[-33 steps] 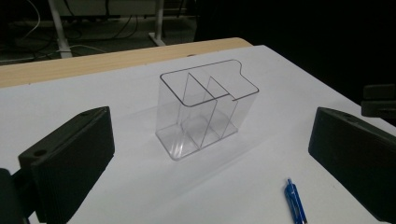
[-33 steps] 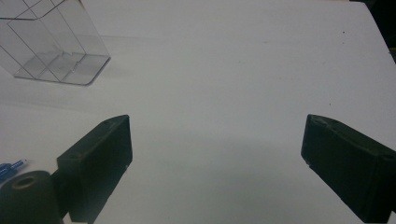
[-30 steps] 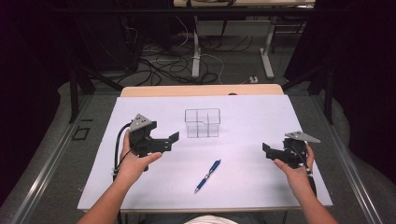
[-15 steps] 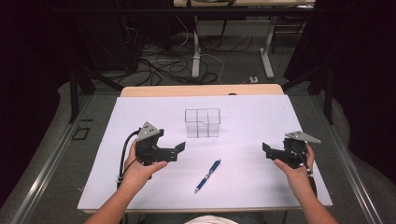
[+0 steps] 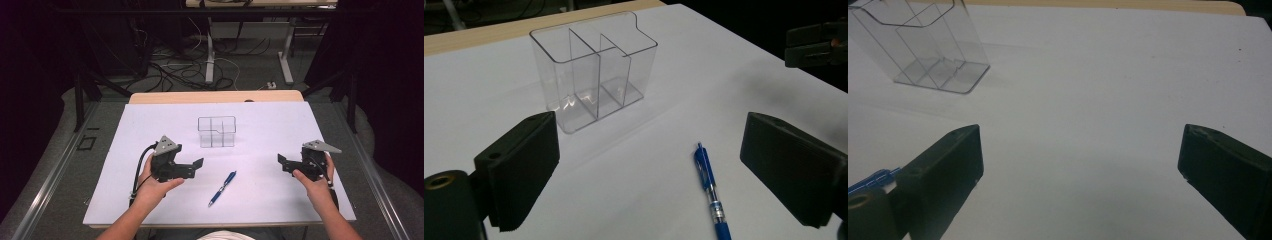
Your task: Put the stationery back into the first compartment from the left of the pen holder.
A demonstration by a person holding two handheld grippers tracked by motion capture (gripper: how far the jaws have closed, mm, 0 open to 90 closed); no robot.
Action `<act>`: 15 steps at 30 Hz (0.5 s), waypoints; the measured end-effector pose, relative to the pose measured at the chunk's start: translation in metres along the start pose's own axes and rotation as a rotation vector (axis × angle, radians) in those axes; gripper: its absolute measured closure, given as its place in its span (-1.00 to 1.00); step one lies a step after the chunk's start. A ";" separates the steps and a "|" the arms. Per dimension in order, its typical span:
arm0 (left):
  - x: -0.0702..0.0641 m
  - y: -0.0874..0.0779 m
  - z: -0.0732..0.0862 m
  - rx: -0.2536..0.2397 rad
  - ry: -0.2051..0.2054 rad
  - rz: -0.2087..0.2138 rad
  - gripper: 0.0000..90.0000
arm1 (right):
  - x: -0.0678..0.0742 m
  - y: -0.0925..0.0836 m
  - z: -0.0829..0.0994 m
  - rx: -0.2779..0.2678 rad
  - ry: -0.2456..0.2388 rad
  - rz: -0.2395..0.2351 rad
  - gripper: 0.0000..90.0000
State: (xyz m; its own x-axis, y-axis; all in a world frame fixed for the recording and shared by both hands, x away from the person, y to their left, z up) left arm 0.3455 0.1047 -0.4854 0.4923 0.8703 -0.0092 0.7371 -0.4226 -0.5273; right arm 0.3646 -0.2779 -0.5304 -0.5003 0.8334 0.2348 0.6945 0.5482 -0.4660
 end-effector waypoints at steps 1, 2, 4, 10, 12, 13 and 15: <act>-0.001 0.000 0.001 0.004 -0.001 -0.001 -0.78 | 0.001 0.000 0.000 0.003 -0.002 -0.004 -0.95; -0.002 0.001 0.002 0.006 0.003 -0.001 -0.77 | 0.001 0.000 0.000 0.004 -0.004 -0.010 -0.97; -0.004 0.002 0.004 0.016 0.008 0.001 -0.73 | 0.002 0.001 0.001 0.014 -0.010 -0.014 -1.00; -0.010 0.005 0.007 0.033 0.010 0.009 -0.66 | 0.004 0.002 0.001 0.030 -0.032 -0.012 -1.00; -0.013 0.006 0.008 0.048 0.014 0.016 -0.65 | 0.004 0.002 0.001 0.032 -0.037 -0.014 -1.00; -0.015 0.007 0.009 0.057 0.016 0.018 -0.64 | 0.004 0.002 0.001 0.034 -0.040 -0.016 -1.00; -0.019 0.007 0.009 0.076 0.021 0.030 -0.61 | 0.004 0.002 0.002 0.036 -0.041 -0.015 -1.00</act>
Point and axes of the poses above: each handheld gripper's, and its own axes: y roughly forward along the jaws, z roughly out of its underside, x roughly to its left, the point moved 4 cm from there along y, roughly forward along the jaws, and after that the axes turned 15 degrees about -z, right-handed, at the moved point
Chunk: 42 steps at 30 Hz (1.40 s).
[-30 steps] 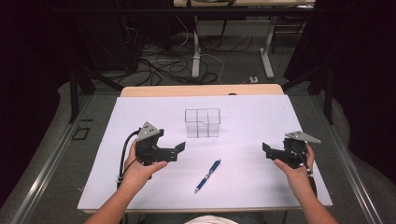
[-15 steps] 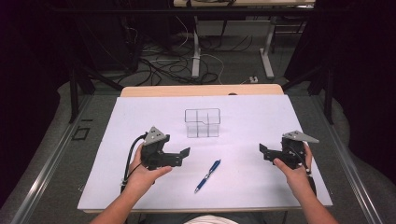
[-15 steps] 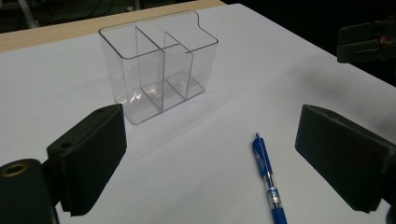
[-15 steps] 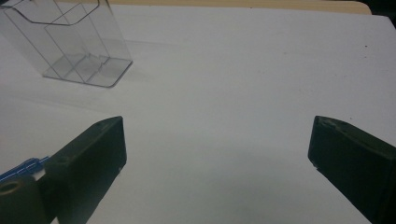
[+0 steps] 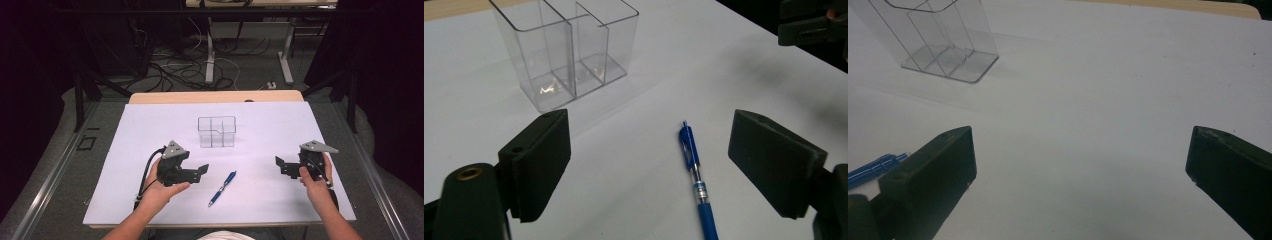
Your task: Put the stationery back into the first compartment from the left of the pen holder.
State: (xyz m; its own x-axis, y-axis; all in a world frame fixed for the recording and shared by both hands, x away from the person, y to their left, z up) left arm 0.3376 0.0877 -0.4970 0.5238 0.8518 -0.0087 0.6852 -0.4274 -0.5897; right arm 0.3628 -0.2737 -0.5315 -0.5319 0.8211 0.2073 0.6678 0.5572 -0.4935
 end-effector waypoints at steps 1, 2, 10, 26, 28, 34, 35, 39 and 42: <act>-0.002 0.001 0.000 0.003 0.003 -0.007 -0.55 | 0.000 0.000 0.000 0.001 0.000 0.002 -1.00; -0.003 0.002 0.001 0.006 0.007 -0.010 -0.50 | 0.000 0.000 0.000 0.000 0.000 0.000 -1.00; -0.016 0.007 0.004 0.102 0.027 0.006 -0.21 | -0.001 0.001 0.001 0.007 -0.005 0.003 -1.00; -0.037 0.023 0.005 0.343 0.005 0.050 0.03 | 0.000 0.001 0.002 0.009 0.010 -0.001 -1.00; -0.038 0.025 0.006 0.374 0.003 0.054 0.06 | 0.000 0.001 0.002 0.012 0.011 0.002 -1.00; -0.040 0.031 0.009 0.431 -0.004 0.065 0.11 | -0.001 0.002 0.002 0.013 0.001 0.001 -1.00; -0.041 0.033 0.010 0.436 -0.005 0.067 0.14 | -0.001 0.002 0.002 0.013 0.006 0.001 -1.00; -0.046 0.036 0.014 0.456 0.010 0.072 0.21 | -0.001 0.002 0.003 0.014 0.005 -0.001 -1.00; -0.050 0.039 0.017 0.468 0.025 0.075 0.25 | 0.000 0.002 0.003 0.014 0.011 -0.004 -1.00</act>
Point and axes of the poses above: each handheld gripper's, and its own axes: y roughly forward along the jaws, z roughly out of its underside, x roughly to its left, the point moved 4 cm from there along y, roughly forward along the jaws, and after that the axes turned 15 degrees about -z, right-handed, at the moved point
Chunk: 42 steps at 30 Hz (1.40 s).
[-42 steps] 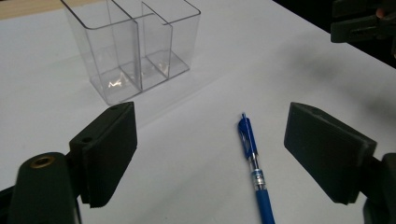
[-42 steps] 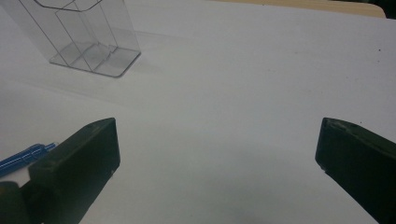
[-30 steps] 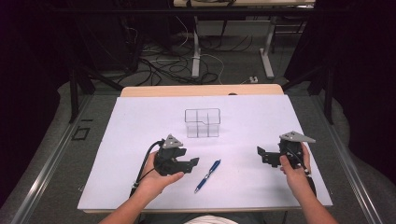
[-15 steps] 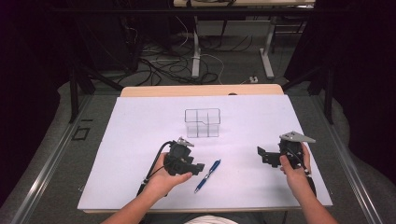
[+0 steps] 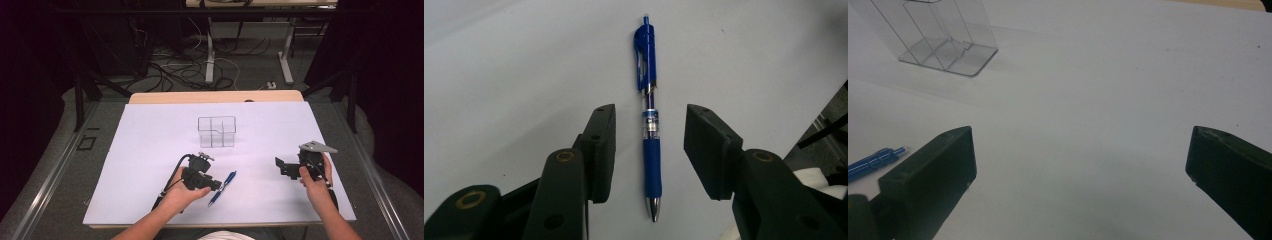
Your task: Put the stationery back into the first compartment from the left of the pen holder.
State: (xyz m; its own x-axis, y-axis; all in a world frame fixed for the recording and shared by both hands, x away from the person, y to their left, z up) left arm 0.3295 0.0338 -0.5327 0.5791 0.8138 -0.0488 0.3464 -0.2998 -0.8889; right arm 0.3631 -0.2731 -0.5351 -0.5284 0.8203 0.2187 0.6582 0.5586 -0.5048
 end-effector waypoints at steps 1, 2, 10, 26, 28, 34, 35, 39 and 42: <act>-0.002 0.001 0.000 0.001 -0.004 0.001 0.26 | 0.000 0.000 0.000 0.001 -0.004 0.001 -1.00; -0.003 0.002 0.001 0.006 0.001 -0.003 0.27 | 0.000 0.000 0.000 0.000 0.000 0.000 -1.00; -0.007 0.012 0.005 0.045 0.025 -0.012 0.36 | 0.000 0.000 0.000 0.003 0.002 0.001 -1.00; -0.017 0.028 0.011 0.113 0.081 -0.032 0.52 | -0.001 0.000 0.001 0.006 -0.002 0.000 -1.00; -0.017 0.029 0.012 0.121 0.085 -0.035 0.53 | -0.001 0.000 0.001 0.007 -0.003 0.001 -1.00; -0.021 0.030 0.013 0.125 0.093 -0.036 0.58 | -0.002 0.000 0.001 0.008 -0.009 0.001 -1.00; -0.021 0.030 0.013 0.126 0.097 -0.038 0.59 | -0.002 0.000 0.001 0.009 -0.009 0.001 -1.00; -0.021 0.032 0.013 0.128 0.097 -0.048 0.61 | -0.002 0.001 0.001 0.010 -0.009 -0.001 -1.00; -0.022 0.033 0.014 0.129 0.091 -0.055 0.65 | -0.002 0.001 0.001 0.010 -0.009 -0.001 -1.00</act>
Point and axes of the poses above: each handheld gripper's, and its own axes: y roughly forward along the jaws, z roughly out of its underside, x roughly to its left, the point moved 4 cm from there along y, roughly forward along the jaws, and after that the axes turned 15 degrees about -z, right-handed, at the moved point
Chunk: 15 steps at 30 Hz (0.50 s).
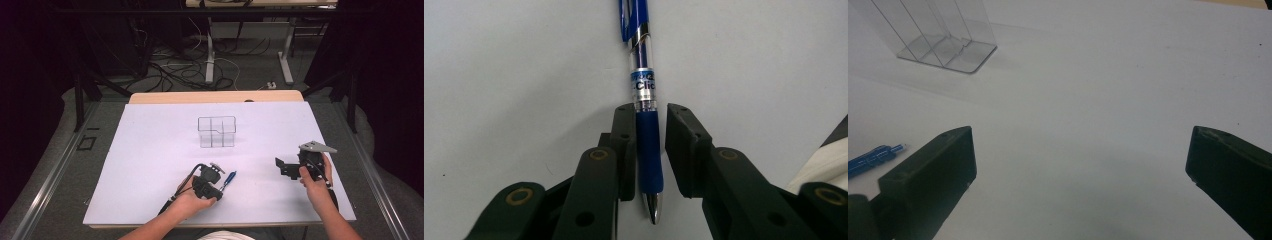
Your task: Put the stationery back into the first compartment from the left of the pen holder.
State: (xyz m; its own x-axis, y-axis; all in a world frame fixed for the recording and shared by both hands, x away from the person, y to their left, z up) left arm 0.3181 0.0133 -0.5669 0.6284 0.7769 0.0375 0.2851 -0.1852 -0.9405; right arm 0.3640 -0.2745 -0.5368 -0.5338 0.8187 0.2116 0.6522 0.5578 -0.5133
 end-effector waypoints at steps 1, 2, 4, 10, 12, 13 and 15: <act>0.000 0.000 0.000 0.001 -0.002 0.000 0.66 | 0.000 0.000 0.000 0.000 0.000 0.000 -1.00; 0.000 0.000 0.000 0.001 -0.002 -0.001 0.66 | 0.000 0.000 0.000 0.000 0.003 0.000 -1.00; 0.000 0.000 0.000 0.002 -0.002 -0.008 0.69 | 0.001 0.000 0.000 0.001 0.009 0.000 -1.00; 0.000 0.001 0.000 0.003 -0.005 -0.013 0.73 | 0.001 0.001 0.000 0.003 -0.001 0.000 -1.00; 0.000 0.001 0.000 0.005 -0.011 -0.010 0.75 | 0.001 0.001 0.000 0.003 -0.001 0.000 -1.00; 0.001 0.001 0.000 0.007 -0.012 -0.009 0.75 | 0.001 0.001 0.000 0.002 -0.002 -0.001 -1.00; 0.001 0.001 0.000 0.008 -0.016 -0.009 0.75 | 0.001 0.001 0.000 0.002 -0.002 -0.001 -1.00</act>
State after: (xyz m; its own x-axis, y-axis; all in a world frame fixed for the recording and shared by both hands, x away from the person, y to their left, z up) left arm 0.3188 0.0137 -0.5676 0.6145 0.7879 0.0410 0.2852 -0.1733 -0.9427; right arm 0.3640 -0.2735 -0.5372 -0.5352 0.8181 0.2104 0.6505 0.5581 -0.5153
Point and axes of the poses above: each handheld gripper's, and its own axes: y roughly forward along the jaws, z roughly out of its underside, x roughly to its left, the point moved 4 cm from there along y, roughly forward along the jaws, and after that the axes turned 15 degrees about -z, right-handed, at the moved point
